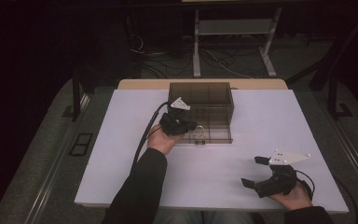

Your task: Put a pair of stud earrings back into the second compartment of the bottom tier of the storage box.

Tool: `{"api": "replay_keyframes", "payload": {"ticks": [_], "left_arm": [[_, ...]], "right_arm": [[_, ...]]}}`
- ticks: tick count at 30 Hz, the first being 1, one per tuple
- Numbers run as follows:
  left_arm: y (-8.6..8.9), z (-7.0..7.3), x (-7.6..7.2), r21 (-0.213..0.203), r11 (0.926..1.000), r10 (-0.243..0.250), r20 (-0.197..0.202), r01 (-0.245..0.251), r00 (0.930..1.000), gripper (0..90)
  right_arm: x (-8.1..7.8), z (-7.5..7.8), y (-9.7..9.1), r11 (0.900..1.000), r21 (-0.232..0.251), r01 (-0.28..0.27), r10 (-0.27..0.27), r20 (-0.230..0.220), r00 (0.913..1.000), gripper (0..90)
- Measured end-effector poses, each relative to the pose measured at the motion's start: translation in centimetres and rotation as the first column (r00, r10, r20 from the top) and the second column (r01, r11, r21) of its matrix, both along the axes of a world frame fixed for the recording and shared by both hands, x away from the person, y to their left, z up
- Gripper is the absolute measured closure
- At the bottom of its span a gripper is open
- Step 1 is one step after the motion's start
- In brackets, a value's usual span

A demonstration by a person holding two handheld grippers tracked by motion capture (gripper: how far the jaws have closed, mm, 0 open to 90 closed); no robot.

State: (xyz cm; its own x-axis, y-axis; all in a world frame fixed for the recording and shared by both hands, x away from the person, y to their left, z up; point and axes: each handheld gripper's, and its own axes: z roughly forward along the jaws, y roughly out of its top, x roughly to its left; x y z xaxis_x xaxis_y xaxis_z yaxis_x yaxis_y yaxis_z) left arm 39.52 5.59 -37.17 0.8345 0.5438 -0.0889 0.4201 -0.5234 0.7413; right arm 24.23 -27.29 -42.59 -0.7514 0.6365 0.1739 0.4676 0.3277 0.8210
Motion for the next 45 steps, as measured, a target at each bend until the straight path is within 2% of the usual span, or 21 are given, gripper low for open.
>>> {"api": "replay_keyframes", "payload": {"ticks": [14,16,29,33,37,40,45], "left_arm": [[-0.7,-1.4,0.9,-0.017,0.9985,0.051,-0.011,-0.051,0.9986,85.5],[-0.8,-1.6,1.2,-0.031,0.9973,0.067,-0.011,-0.067,0.9977,85.5],[-1.0,-3.3,2.3,-0.052,0.9904,0.127,-0.024,-0.128,0.9916,85.5],[-1.2,-4.0,2.6,-0.078,0.9865,0.14,-0.046,-0.144,0.989,85.5],[-1.4,-4.5,2.7,-0.063,0.9864,0.149,-0.05,-0.152,0.9876,85.5],[-1.5,-4.9,2.8,-0.073,0.9826,0.166,-0.059,-0.17,0.9843,85.5],[-1.7,-5.3,2.9,-0.046,0.9841,0.169,-0.053,-0.172,0.9841,85.5]], "right_arm": [[0.0,0.0,0.0,1.0,-0.001,-0.002,0.002,0.0,1.0,0.6],[0.0,0.0,0.0,1.0,-0.001,-0.003,0.003,0.0,1.0,0.6],[0.0,0.0,0.0,1.0,-0.001,-0.004,0.004,0.001,1.0,0.6],[0.0,0.0,0.0,1.0,-0.003,-0.005,0.005,0.001,1.0,0.6],[0.0,0.0,0.0,1.0,-0.004,-0.008,0.008,0.001,1.0,0.6],[0.0,0.0,0.0,1.0,-0.003,-0.008,0.008,0.002,1.0,0.6],[0.0,0.0,0.0,1.0,-0.005,-0.008,0.008,0.002,1.0,0.6]]}}
